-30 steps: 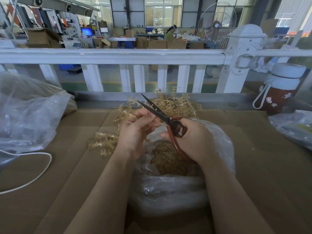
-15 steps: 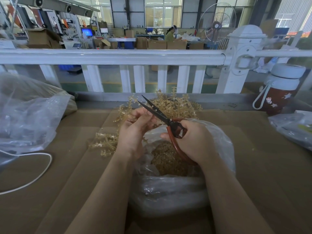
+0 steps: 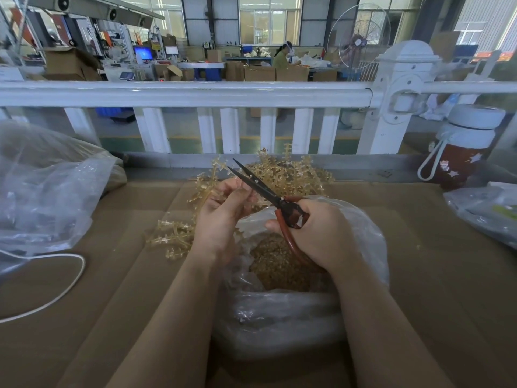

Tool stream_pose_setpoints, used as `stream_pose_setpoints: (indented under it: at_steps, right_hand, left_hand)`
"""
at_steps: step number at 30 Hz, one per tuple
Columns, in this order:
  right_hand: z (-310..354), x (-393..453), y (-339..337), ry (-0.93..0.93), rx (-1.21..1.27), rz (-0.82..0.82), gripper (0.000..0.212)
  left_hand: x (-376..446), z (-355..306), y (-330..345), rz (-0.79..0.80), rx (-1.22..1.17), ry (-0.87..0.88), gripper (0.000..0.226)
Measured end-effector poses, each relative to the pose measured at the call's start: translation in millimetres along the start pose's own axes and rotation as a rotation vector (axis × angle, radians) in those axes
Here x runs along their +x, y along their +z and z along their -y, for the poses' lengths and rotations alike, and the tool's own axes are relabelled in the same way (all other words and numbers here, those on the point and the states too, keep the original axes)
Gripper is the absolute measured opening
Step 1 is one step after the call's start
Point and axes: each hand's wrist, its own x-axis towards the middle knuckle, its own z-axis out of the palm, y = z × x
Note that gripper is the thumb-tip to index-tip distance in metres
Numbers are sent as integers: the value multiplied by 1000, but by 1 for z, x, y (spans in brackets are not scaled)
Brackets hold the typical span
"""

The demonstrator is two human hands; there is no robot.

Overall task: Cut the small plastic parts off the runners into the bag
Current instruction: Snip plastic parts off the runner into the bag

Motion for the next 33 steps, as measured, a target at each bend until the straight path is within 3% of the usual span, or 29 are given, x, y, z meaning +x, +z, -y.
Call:
stream_pose_setpoints:
  at_steps: [4, 9, 19, 26, 30, 33]
  right_hand:
    - [-1, 2, 1, 1, 7, 3, 51]
    - [-3, 3, 1, 2, -3, 21, 67]
    - [1, 1, -1, -11, 6, 12, 47]
    - [1, 1, 0, 27, 33, 29, 46]
    - [1, 1, -1, 87, 218, -12, 50]
    - [1, 3, -3, 155, 380, -53, 37]
  left_hand:
    - [0, 0, 0, 1, 7, -2, 22]
    - [-1, 2, -1, 27, 45, -48, 28]
    - [0, 2, -2, 64, 44, -72, 22]
    - [1, 3, -3, 23, 52, -92, 29]
    - [2, 2, -5, -20, -20, -181, 11]
    - [2, 4, -3, 21, 80, -209, 12]
